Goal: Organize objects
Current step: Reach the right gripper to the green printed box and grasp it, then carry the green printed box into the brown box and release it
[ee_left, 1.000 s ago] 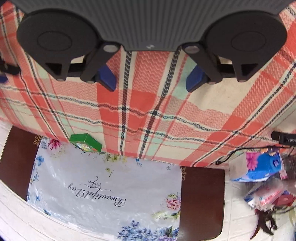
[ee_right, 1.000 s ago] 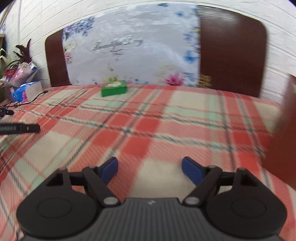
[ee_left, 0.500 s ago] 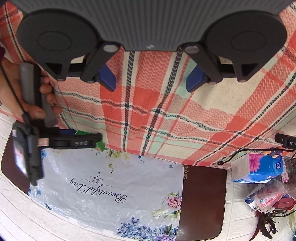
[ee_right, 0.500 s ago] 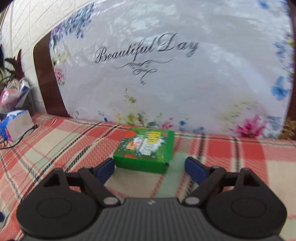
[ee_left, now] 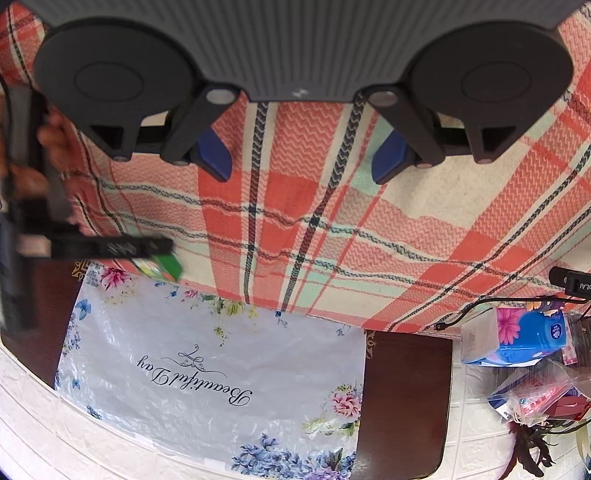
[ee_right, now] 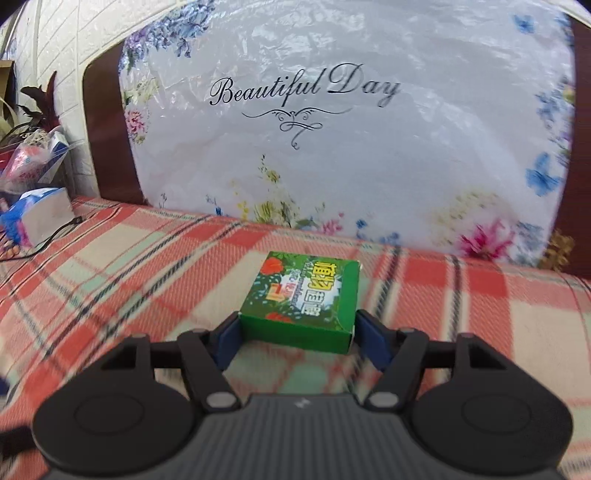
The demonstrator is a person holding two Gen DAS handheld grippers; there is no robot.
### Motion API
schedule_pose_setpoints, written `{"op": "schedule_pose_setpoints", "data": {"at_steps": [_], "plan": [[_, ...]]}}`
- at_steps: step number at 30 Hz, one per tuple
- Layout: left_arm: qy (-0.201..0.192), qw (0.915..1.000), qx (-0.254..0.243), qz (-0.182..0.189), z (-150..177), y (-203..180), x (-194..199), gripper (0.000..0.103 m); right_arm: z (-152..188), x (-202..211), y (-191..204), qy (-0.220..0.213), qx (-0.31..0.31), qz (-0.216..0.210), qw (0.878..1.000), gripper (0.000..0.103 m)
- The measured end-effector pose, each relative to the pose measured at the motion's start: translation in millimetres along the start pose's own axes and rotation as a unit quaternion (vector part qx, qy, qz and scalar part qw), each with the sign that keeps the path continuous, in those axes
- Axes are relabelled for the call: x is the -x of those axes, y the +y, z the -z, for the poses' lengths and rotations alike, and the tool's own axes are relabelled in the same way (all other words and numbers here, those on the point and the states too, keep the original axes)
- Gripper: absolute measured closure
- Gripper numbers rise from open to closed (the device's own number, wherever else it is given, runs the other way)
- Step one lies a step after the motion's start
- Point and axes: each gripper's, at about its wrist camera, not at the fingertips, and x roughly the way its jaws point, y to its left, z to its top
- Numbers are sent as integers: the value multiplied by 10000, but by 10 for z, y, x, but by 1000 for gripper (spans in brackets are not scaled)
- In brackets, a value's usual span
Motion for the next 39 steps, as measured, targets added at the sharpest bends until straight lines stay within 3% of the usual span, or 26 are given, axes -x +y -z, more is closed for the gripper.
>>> {"op": "schedule_pose_setpoints", "data": {"at_steps": [9, 13, 14, 15, 16, 17, 19, 21, 24, 28, 30, 31, 32, 34, 36, 37, 39], "plan": [[173, 9995, -265, -5, -15, -69, -32, 9, 910, 1394, -393, 178, -55, -122, 9998, 37], [525, 9967, -519, -334, -9, -281, 41, 10, 1300, 1979, -538, 176, -219, -20, 9996, 37], [642, 9974, -310, -74, 1, -337, 136, 10, 1375, 2087, -558, 137, -246, 72, 9996, 37], [727, 9967, -4, 365, 15, -389, 251, 10, 1430, 2172, -565, 107, -278, 173, 9994, 30], [853, 9928, 306, 789, 29, -450, 355, 13, 1472, 2240, -569, 88, -332, 271, 9990, 20], [1060, 9853, 565, 1212, 42, -521, 423, 15, 1505, 2285, -594, 74, -370, 261, 9989, 16], [1615, 9623, 1006, 1945, 70, -710, 495, 19, 1517, 2307, -611, 41, -445, 246, 9987, 15], [2046, 9438, 1087, 2358, 91, -930, 508, 21, 1506, 2292, -616, 71, -449, 268, 9986, 14], [2357, 9296, 903, 2687, 138, -1292, 533, 23, 1525, 2283, -561, 92, -227, 376, 9990, 11], [2849, 9149, 848, 2731, 267, -1614, 358, 23, 1535, 2257, -544, 127, -177, 460, 9987, 6], [2794, 9150, 959, 2749, 292, -1678, 296, 25, 1515, 2218, -565, 190, -229, 432, 9986, 6], [2822, 9136, 940, 2773, 279, -1738, 281, 37, 1501, 2194, -571, 214, -224, 416, 9987, 7], [2861, 9127, 897, 2777, 278, -1780, 243, 41, 1486, 2174, -566, 220, -181, 397, 9988, 9], [2842, 9182, 821, 2633, 270, -1819, 187, 54, 1459, 2147, -532, 200, -11, 331, 9993, 23], [2800, 9246, 762, 2469, 231, -1823, 248, 57, 1452, 2137, -513, 174, 40, 431, 9989, 29], [2793, 9253, 688, 2473, 196, -1837, 287, 57, 1457, 2159, -528, 119, 0, 437, 9990, 39], [2703, 9242, 702, 2606, 133, -1839, 370, 57, 1472, 2238, -570, -46, -132, 382, 9992, 39]]}}
